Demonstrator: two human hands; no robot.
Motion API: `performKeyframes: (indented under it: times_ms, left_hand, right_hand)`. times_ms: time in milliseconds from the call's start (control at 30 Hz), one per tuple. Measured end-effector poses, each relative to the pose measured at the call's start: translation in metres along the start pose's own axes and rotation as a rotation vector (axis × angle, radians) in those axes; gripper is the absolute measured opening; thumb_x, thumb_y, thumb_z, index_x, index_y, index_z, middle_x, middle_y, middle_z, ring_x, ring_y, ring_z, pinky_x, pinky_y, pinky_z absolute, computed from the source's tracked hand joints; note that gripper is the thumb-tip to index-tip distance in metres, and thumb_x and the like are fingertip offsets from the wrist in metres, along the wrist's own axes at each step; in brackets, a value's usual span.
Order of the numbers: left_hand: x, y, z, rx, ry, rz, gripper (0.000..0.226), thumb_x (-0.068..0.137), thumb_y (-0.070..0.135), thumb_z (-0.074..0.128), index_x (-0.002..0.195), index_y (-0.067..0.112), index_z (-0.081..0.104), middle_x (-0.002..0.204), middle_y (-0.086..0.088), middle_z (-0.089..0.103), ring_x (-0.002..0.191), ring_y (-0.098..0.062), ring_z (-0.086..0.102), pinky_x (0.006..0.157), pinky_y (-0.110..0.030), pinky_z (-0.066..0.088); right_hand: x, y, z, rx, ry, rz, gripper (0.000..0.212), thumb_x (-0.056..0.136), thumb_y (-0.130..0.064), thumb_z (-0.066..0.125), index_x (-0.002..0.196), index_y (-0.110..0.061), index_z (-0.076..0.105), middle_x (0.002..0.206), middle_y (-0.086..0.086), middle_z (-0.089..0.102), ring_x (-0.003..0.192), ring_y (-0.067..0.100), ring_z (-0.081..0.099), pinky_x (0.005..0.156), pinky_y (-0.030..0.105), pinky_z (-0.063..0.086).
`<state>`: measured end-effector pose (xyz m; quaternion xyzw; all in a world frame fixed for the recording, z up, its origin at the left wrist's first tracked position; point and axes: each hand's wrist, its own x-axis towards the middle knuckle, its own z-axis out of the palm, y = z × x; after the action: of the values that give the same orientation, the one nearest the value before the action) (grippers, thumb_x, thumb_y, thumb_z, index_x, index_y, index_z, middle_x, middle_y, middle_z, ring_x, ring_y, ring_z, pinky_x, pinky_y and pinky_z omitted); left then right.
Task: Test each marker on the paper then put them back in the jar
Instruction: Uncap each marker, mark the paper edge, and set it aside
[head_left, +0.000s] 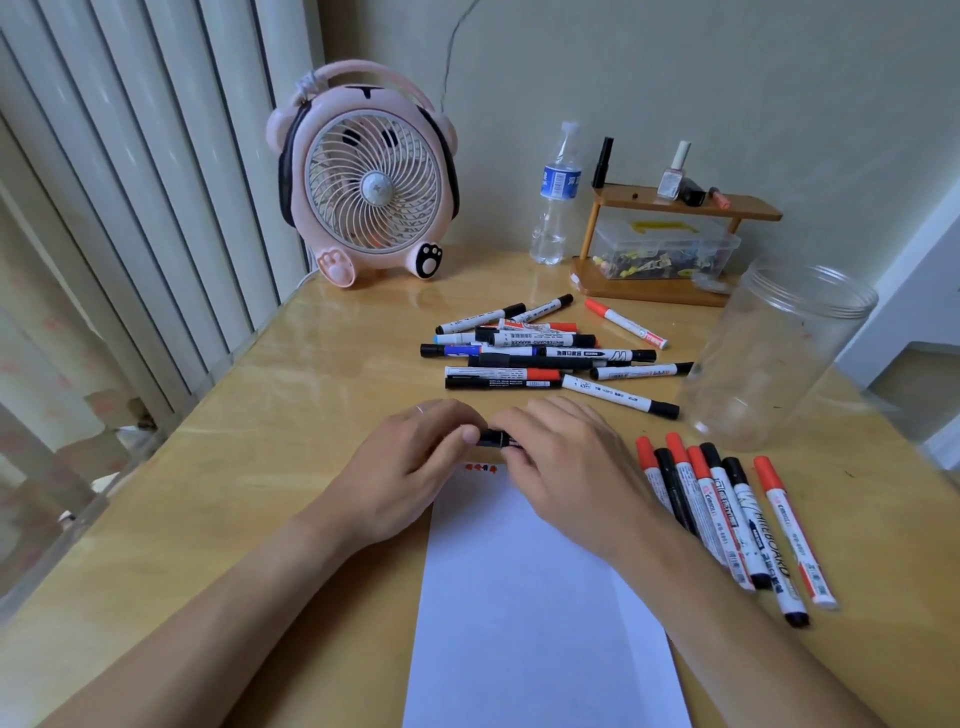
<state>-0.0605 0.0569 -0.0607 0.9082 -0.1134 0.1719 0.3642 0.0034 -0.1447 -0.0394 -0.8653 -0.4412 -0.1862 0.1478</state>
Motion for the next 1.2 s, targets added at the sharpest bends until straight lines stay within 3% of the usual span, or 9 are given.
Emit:
performKeyframes:
  times_ms: [133, 300, 433, 533, 667, 800, 967, 1100, 1200]
  left_hand:
    - [-0.004, 0.009, 0.001, -0.099, -0.074, 0.031, 0.023, 0.108, 0.038, 0.044, 0.095, 0.025, 0.058, 0.083, 0.016, 0.059, 0.08, -0.009, 0.057, 0.07, -0.023, 0.041]
    - [-0.002, 0.009, -0.002, -0.063, -0.036, 0.098, 0.022, 0.107, 0.033, 0.047, 0.099, 0.019, 0.062, 0.086, 0.013, 0.06, 0.082, -0.011, 0.057, 0.072, -0.025, 0.043]
    - [-0.002, 0.007, -0.006, 0.019, -0.033, 0.158, 0.024, 0.107, 0.035, 0.047, 0.105, 0.02, 0.065, 0.089, 0.016, 0.061, 0.083, -0.007, 0.057, 0.072, -0.02, 0.041]
    - [-0.002, 0.008, -0.007, 0.005, -0.084, 0.137, 0.027, 0.108, 0.038, 0.043, 0.106, 0.02, 0.064, 0.092, 0.014, 0.061, 0.087, -0.01, 0.059, 0.076, -0.026, 0.045]
    - [-0.005, 0.008, -0.005, -0.063, -0.191, -0.003, 0.029, 0.106, 0.043, 0.036, 0.097, 0.024, 0.055, 0.09, 0.01, 0.06, 0.088, -0.015, 0.055, 0.079, -0.034, 0.044]
    - [-0.004, 0.006, -0.001, -0.008, -0.13, 0.037, 0.043, 0.105, 0.056, 0.03, 0.088, 0.024, 0.053, 0.077, 0.006, 0.055, 0.075, -0.016, 0.053, 0.07, -0.041, 0.046]
    - [0.0, 0.003, 0.002, -0.034, -0.033, 0.107, 0.039, 0.107, 0.046, 0.035, 0.086, 0.018, 0.053, 0.074, 0.008, 0.05, 0.071, -0.012, 0.049, 0.065, -0.03, 0.042]
    - [0.001, 0.002, 0.001, -0.018, -0.02, 0.132, 0.043, 0.107, 0.05, 0.031, 0.09, 0.018, 0.056, 0.078, 0.01, 0.053, 0.076, -0.013, 0.053, 0.07, -0.034, 0.045]
    - [0.002, -0.002, -0.007, -0.002, 0.014, 0.144, 0.039, 0.108, 0.047, 0.032, 0.094, 0.018, 0.054, 0.084, 0.01, 0.053, 0.079, -0.011, 0.051, 0.071, -0.031, 0.044]
  right_hand:
    - [-0.007, -0.016, -0.013, 0.047, 0.048, -0.016, 0.022, 0.097, -0.028, 0.046, 0.104, -0.022, 0.066, 0.083, -0.004, 0.05, 0.079, 0.018, 0.051, 0.064, 0.03, 0.043]
    - [-0.008, -0.019, -0.015, 0.002, -0.105, 0.084, 0.032, 0.104, -0.051, 0.037, 0.11, -0.026, 0.055, 0.088, -0.005, 0.05, 0.077, 0.024, 0.051, 0.059, 0.036, 0.042]
    - [-0.011, -0.02, -0.016, 0.002, -0.193, 0.064, 0.028, 0.108, -0.052, 0.031, 0.111, -0.026, 0.04, 0.094, -0.004, 0.057, 0.077, 0.028, 0.044, 0.064, 0.038, 0.035]
    - [-0.01, -0.019, -0.017, 0.02, -0.242, 0.054, 0.026, 0.109, -0.051, 0.029, 0.108, -0.026, 0.035, 0.092, -0.005, 0.057, 0.08, 0.032, 0.05, 0.065, 0.039, 0.036]
    - [-0.011, -0.016, -0.011, -0.051, -0.158, -0.04, 0.026, 0.107, -0.042, 0.032, 0.105, -0.022, 0.048, 0.089, -0.005, 0.052, 0.071, 0.028, 0.056, 0.054, 0.035, 0.037]
    - [-0.012, -0.02, -0.004, -0.108, -0.022, -0.066, 0.025, 0.101, -0.036, 0.04, 0.09, -0.021, 0.056, 0.079, -0.007, 0.05, 0.062, 0.017, 0.056, 0.047, 0.028, 0.025]
    - [-0.006, -0.022, -0.001, -0.176, 0.055, -0.051, 0.029, 0.102, -0.043, 0.038, 0.086, -0.021, 0.049, 0.07, -0.006, 0.053, 0.051, 0.018, 0.056, 0.048, 0.027, 0.018]
    - [-0.001, -0.029, -0.002, -0.183, -0.002, 0.009, 0.032, 0.101, -0.046, 0.034, 0.085, -0.021, 0.046, 0.062, -0.007, 0.055, 0.044, 0.023, 0.055, 0.047, 0.027, 0.018]
    - [-0.002, -0.027, -0.008, -0.13, -0.162, 0.091, 0.038, 0.105, -0.053, 0.021, 0.092, -0.021, 0.039, 0.076, -0.001, 0.066, 0.066, 0.034, 0.063, 0.054, 0.035, 0.029]
